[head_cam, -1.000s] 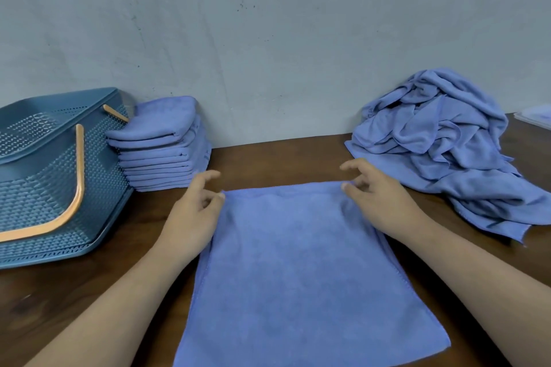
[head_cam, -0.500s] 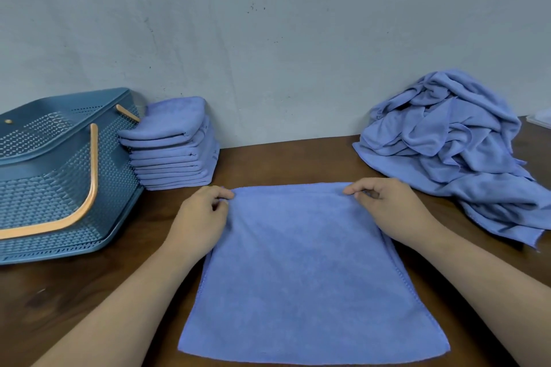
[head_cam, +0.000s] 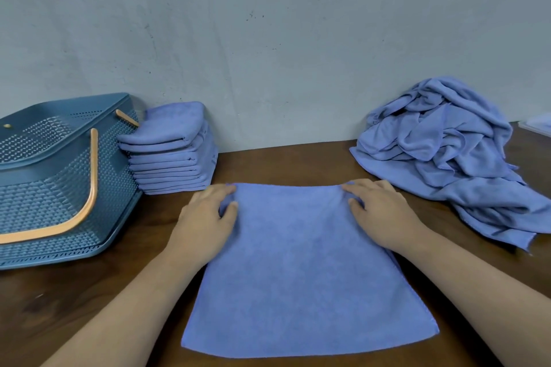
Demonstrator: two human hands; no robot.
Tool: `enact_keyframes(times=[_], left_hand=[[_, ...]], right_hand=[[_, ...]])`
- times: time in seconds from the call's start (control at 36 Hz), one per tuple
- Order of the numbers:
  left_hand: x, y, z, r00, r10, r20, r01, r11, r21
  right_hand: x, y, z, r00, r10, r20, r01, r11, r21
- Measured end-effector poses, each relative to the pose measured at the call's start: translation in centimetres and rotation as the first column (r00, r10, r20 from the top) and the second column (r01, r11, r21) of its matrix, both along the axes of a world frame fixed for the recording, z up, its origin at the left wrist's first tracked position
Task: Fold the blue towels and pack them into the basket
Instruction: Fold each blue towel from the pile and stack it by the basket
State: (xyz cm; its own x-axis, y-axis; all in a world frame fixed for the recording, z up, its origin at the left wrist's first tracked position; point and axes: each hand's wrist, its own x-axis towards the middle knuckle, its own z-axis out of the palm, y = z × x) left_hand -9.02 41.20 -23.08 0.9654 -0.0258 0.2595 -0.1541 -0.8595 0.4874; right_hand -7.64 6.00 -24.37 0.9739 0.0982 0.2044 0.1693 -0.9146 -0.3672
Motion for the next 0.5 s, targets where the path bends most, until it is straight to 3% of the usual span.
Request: enact_keyframes(times=[0.08, 0.39, 0.5], left_hand=[[0.1, -0.06, -0.4, 0.991, 0.023, -0.134, -0.002, 0.988, 0.157], [0.25, 0.14, -0.56, 0.991, 0.016, -0.135, 0.007, 0.986, 0.168], [0.32, 0.36, -0.69, 0.997, 0.017, -0.08, -0.01, 0.996, 0.093]], right_hand=[[-0.12, 0.01, 0.1, 1.0, -0.009, -0.008, 0.009, 1.0, -0.01], [0.02, -0.07, -0.12, 0.999, -0.035, 0.027, 0.033, 0.997, 0.072], [0.16, -0.74, -0.22, 0.997, -0.042, 0.065, 0.038, 0.997, 0.064]])
